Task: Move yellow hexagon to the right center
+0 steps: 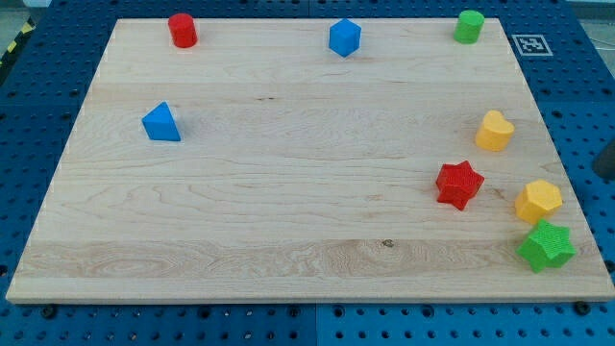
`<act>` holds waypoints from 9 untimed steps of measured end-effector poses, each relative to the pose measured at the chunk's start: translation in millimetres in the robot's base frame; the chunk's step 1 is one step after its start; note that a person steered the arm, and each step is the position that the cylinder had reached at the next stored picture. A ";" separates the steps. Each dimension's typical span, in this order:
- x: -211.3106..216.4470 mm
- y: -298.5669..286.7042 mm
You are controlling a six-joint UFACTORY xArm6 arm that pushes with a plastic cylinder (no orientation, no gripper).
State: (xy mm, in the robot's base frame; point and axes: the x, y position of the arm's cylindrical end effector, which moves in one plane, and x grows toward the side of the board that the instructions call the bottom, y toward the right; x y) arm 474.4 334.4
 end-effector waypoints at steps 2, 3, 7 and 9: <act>-20.3 -81.5; -25.4 -107.3; -58.3 -101.1; -50.9 -128.6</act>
State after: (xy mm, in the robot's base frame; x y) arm 423.5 205.8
